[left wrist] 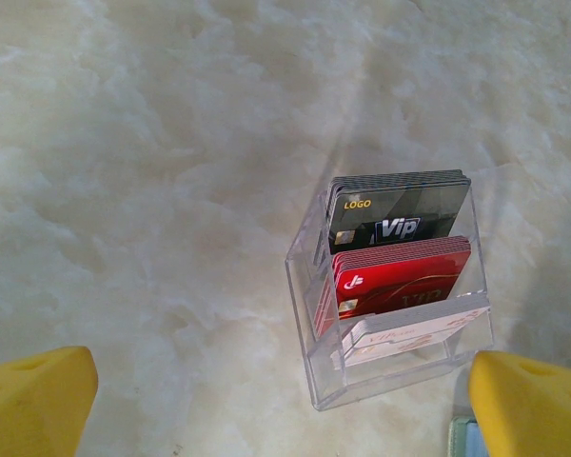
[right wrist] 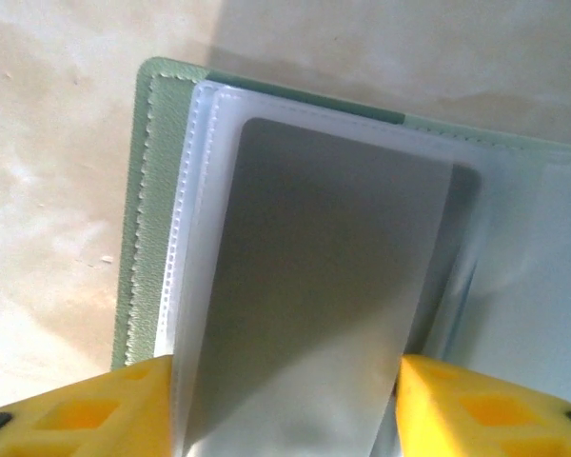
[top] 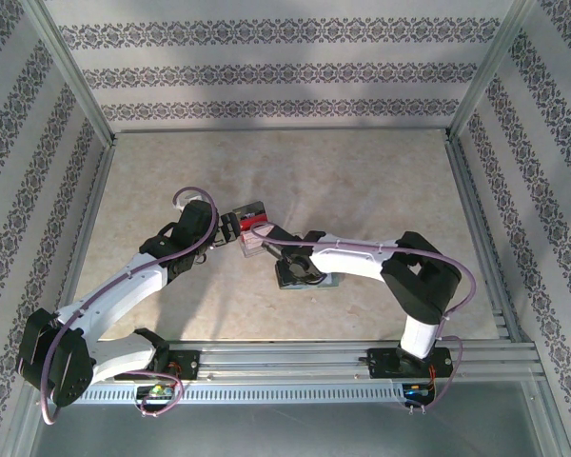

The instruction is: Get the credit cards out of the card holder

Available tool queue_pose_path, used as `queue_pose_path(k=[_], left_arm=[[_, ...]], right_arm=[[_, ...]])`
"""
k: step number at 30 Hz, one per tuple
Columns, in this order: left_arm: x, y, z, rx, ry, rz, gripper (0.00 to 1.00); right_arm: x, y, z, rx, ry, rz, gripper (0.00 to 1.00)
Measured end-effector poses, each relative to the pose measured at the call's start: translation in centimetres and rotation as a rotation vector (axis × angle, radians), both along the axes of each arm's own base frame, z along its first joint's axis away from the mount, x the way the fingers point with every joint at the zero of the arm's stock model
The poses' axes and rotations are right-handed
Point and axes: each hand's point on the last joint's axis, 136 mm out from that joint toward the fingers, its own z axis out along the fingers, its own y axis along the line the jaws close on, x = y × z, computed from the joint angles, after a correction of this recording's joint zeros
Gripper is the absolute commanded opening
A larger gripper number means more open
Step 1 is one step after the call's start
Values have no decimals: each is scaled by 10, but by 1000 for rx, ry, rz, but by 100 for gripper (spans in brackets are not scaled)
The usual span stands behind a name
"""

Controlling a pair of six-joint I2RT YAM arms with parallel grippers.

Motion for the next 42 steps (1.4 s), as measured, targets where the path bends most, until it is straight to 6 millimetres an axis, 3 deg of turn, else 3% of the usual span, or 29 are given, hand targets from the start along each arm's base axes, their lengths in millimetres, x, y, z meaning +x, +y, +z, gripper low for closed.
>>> queue_pose_path(k=[12,18,27,33,42], left_arm=[[3,-9,9,-16,-7,-27,100],[1,-52,12,-18,5,-144,100],[-20,-127,-30,56,113,-358,87],[-18,-150,-42,74,136,-405,83],[-13,-166,-41,75,131,-426,84]], right_arm=[[7,-11,15,319,10,-76,46],[13,-21,21,474,19,-125,46],[12,-43,28,592,20,-180,47],[9,-59,32,622,9,-210,50],[8,-81,37,658,-23,-259,51]])
